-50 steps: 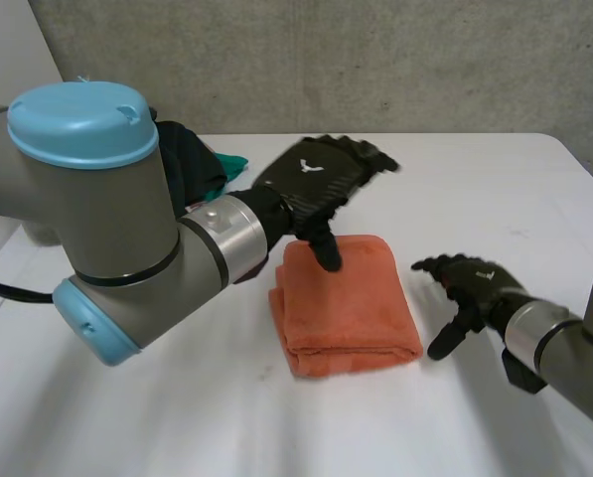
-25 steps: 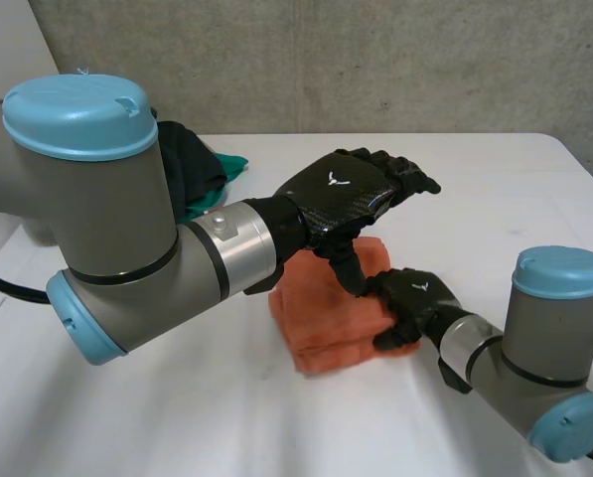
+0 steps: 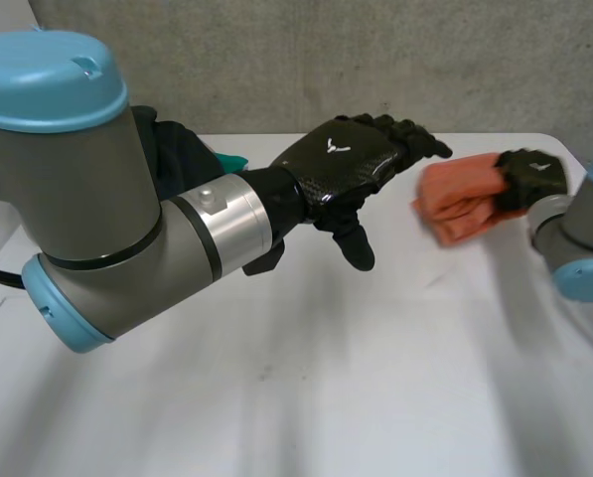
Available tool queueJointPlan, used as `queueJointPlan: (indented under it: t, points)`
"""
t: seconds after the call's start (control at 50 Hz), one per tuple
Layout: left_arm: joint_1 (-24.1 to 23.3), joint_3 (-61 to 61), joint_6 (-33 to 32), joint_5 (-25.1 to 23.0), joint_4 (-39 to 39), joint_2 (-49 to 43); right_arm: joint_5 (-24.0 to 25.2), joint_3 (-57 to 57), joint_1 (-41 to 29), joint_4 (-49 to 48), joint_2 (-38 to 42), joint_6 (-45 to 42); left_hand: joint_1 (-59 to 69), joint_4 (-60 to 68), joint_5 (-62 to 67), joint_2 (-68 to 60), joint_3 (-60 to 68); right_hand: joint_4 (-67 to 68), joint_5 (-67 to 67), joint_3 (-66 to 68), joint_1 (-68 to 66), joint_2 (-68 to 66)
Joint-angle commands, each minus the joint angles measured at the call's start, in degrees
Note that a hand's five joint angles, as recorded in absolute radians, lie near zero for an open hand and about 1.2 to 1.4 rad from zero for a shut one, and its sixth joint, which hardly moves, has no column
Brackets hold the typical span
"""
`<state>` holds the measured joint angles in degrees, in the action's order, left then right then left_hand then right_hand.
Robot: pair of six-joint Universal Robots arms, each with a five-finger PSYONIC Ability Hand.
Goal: Fold the laundry.
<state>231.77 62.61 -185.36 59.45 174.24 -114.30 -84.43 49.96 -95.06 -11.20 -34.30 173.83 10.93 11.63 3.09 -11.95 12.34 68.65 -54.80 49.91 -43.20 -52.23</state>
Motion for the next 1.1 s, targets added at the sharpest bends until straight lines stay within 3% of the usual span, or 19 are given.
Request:
queueJointPlan:
  t: [0.02, 0.1, 0.26, 0.28, 0.3, 0.48, 0.56, 0.64, 0.78, 0.88, 0.94, 0.98, 1.02, 1.08, 1.1]
  points:
    - [-0.18, -0.38, 0.52, 0.05, 0.75, 0.74, -0.30, -29.65, 8.90, 13.25, 16.05, -0.24, 0.80, 0.10, -1.36, 0.22, -0.61, 11.35, -15.20, 30.09, -36.80, -27.77]
    - [-0.18, -0.12, 0.52, 0.14, 0.84, 0.66, 0.84, -42.82, 12.18, 21.48, 23.31, -0.51, 0.80, 0.10, -1.36, 0.22, -0.61, 11.35, -15.20, 30.09, -36.80, -27.77]
    - [-0.79, -0.12, 0.44, 0.05, 0.92, 0.39, 1.02, -41.79, 14.99, 20.17, 22.61, -2.97, 0.80, 0.10, -1.36, 0.22, -0.61, 11.35, -15.20, 30.09, -36.80, -27.77]
    - [-0.80, -0.21, 0.44, 0.05, 0.92, 0.39, 0.76, -41.53, 14.99, 20.17, 22.61, -3.49, 0.80, 0.10, -1.36, 0.22, -0.61, -43.88, 40.03, -25.14, 18.43, 27.46]
    - [-0.88, -0.21, 0.52, 0.05, 0.92, 0.31, 0.67, -41.52, 14.99, 20.17, 22.61, -3.84, 0.80, 0.10, -1.36, 0.22, -0.61, -58.65, 54.80, -39.91, 33.20, 42.23]
    - [-1.41, 0.67, 0.52, 0.14, 0.92, 0.30, -6.53, -39.59, 15.17, 18.24, 22.70, -16.40, 0.80, 0.10, -1.36, 0.22, -0.61, -58.65, 54.80, -39.91, 33.20, 42.23]
    - [-1.41, 0.67, 0.61, 0.14, 0.92, 0.31, -10.84, -34.17, 14.65, 8.43, 20.69, -27.54, 0.80, 0.10, -1.36, 0.22, -0.61, -58.65, 54.80, -39.91, 33.20, 42.23]
    - [-1.32, 0.58, 0.61, 0.22, 0.92, 0.57, -10.32, -25.46, 14.29, 2.25, 14.19, -29.60, 0.80, 0.10, -1.36, 0.22, -0.61, -58.65, 54.80, -39.91, 33.20, 42.23]
    - [-0.97, 0.32, 1.05, 1.27, 1.10, 0.92, -1.72, -0.68, 12.53, -9.27, -3.56, -29.42, 0.80, 0.10, -1.36, 0.22, -0.61, -58.65, 54.80, -39.91, 33.20, 42.23]
    - [0.26, -0.21, 2.46, 5.75, 2.33, 2.06, 11.19, 19.53, 8.58, -12.00, -18.15, -27.14, 0.96, 0.26, -1.19, 0.06, -0.44, -58.65, 54.80, -39.91, 33.20, 42.23]
    - [3.24, -0.30, 2.81, 11.02, 5.66, 3.73, 17.00, 27.10, 7.79, -11.39, -23.25, -26.61, 1.13, 0.43, -1.02, -0.11, -0.27, -58.65, 54.80, -39.91, 33.20, 42.23]
    - [7.27, -0.47, 2.55, 17.69, 9.00, 4.96, 20.07, 32.36, 7.44, -10.34, -26.58, -26.61, 1.30, 0.60, -0.85, -0.28, -0.11, -58.65, 54.80, -39.91, 33.20, 42.23]
    - [11.92, -1.17, 1.93, 24.36, 11.11, 5.05, 21.40, 35.72, 6.91, -8.23, -29.58, -26.79, 1.30, 0.60, -0.85, -0.28, -0.10, -58.65, 54.80, -39.91, 33.20, 42.23]
    - [17.72, -3.27, -0.69, 30.61, 12.78, 2.35, 22.28, 40.55, 4.89, -1.48, -36.60, -27.31, 1.30, 0.60, -0.85, -0.28, -0.11, -58.65, 54.80, -39.91, 33.20, 42.23]
    - [18.53, -3.63, -1.58, 30.63, 12.88, 1.46, 22.55, 41.52, 4.62, -0.24, -37.67, -27.40, 1.30, 0.60, -0.85, -0.28, -0.10, -58.65, 54.80, -39.91, 33.20, 42.23]
